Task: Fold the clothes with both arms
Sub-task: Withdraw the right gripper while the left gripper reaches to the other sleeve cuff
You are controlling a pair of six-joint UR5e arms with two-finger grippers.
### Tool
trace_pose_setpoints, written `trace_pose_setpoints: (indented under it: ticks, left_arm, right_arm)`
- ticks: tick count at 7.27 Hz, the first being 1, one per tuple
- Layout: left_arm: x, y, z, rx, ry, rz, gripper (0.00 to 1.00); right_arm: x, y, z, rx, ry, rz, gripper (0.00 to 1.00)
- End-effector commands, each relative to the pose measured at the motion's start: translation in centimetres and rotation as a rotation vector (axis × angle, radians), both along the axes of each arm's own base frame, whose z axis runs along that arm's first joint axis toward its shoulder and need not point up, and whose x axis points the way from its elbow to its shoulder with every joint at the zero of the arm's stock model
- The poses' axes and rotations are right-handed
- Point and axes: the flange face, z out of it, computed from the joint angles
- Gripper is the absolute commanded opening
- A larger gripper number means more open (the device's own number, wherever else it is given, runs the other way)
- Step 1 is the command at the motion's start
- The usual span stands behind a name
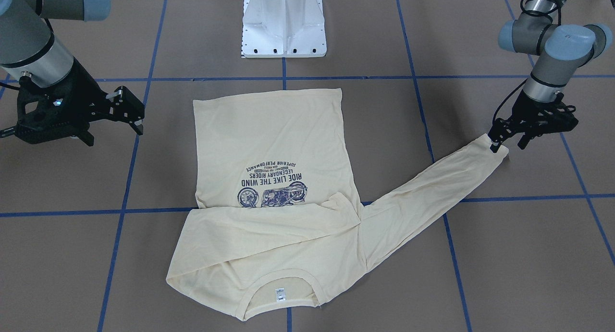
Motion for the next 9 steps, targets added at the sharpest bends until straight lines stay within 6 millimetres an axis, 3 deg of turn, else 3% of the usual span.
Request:
trace_pose_setpoints:
  ticks: [1, 2, 3, 9]
  left_arm:
    - [0.68, 0.34, 0.06, 0.005, -0.009, 0.009, 0.87]
    - [0.63, 0.39, 0.22, 0.003, -0.011, 0.009, 0.84]
    - [0.69, 0.43, 0.20, 0.003, -0.009, 0.009, 0.76]
    - [1.05, 0.60, 0.55, -0.002, -0.015, 0.017, 0.75]
  right_arm:
    - [0.08, 0.03, -0.10, -0.006, -0.011, -0.006, 1.00]
    - [0.08, 0.03, -0.10, -0.006, -0.011, -0.006, 1.00]
    - [0.16, 0.00, -0.11, -0.007, -0.012, -0.006, 1.00]
    - [0.13, 0.02, -0.22, -0.007, -0.016, -0.009, 1.00]
